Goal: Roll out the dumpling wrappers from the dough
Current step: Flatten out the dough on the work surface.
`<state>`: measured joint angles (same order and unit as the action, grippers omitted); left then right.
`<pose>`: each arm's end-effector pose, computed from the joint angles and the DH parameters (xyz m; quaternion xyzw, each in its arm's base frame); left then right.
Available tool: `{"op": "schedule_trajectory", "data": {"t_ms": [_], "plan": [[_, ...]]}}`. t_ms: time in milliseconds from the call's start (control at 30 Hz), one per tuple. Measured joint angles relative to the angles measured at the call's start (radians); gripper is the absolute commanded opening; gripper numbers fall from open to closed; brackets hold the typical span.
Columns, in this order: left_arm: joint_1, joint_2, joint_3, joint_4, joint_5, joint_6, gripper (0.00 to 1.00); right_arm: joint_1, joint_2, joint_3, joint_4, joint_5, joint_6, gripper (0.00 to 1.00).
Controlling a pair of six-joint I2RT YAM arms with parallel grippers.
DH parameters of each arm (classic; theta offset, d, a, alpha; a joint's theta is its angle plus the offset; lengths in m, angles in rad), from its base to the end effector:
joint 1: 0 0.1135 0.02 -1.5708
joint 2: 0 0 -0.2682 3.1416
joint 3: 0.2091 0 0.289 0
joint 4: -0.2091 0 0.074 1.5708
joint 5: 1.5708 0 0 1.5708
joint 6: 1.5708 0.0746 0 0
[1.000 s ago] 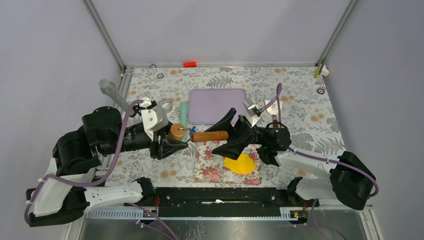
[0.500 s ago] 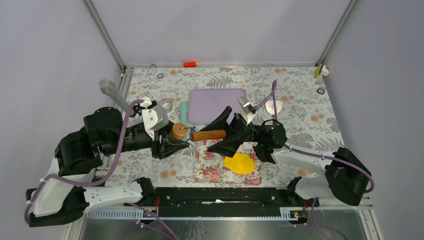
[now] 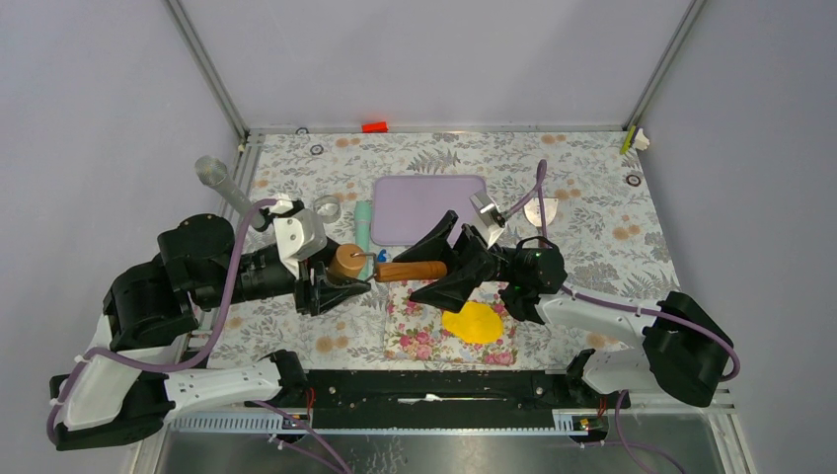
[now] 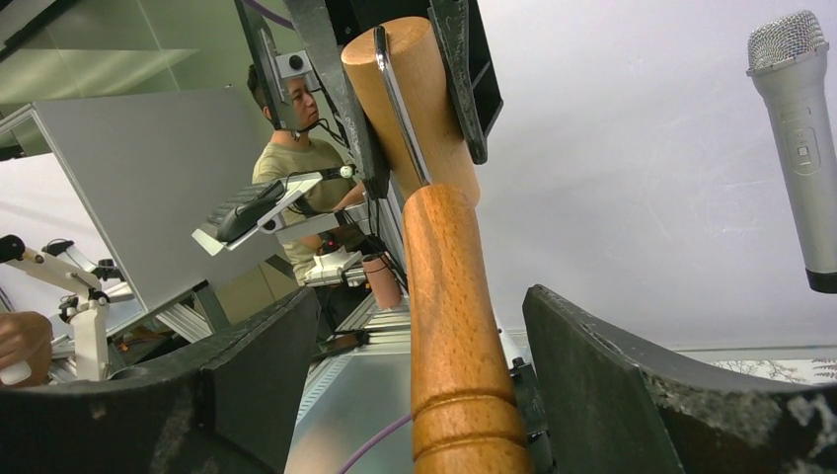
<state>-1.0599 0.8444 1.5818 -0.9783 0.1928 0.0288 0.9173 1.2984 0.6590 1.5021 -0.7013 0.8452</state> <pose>0.0627 -0.1411 0.5134 0.4564 0.6393 -0.3687 0.4970 0.1416 0.2640 0.3508 -0.3337 0.3138 0.7554 0.4685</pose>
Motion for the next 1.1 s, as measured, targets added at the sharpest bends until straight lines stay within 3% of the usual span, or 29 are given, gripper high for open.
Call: {"op": "schedule_trajectory", "data": {"t_ms": [333, 733, 967, 1100], "plan": [[0.0, -0.009, 0.0, 0.0, 0.0, 0.0, 0.0, 0.0, 0.002, 0.0, 0.0, 0.0, 0.0, 0.84], [0.0, -0.018, 0.0, -0.012, 0.002, 0.0, 0.0, 0.0, 0.036, 0.048, 0.001, -0.034, 0.017, 0.79], [0.0, -0.018, 0.011, -0.024, 0.001, 0.0, 0.0, 0.001, 0.063, 0.076, 0.0, -0.076, 0.031, 0.67], [0.0, -0.018, 0.016, -0.023, 0.001, 0.0, 0.0, 0.001, 0.077, 0.092, 0.0, -0.1, 0.042, 0.54]]}}
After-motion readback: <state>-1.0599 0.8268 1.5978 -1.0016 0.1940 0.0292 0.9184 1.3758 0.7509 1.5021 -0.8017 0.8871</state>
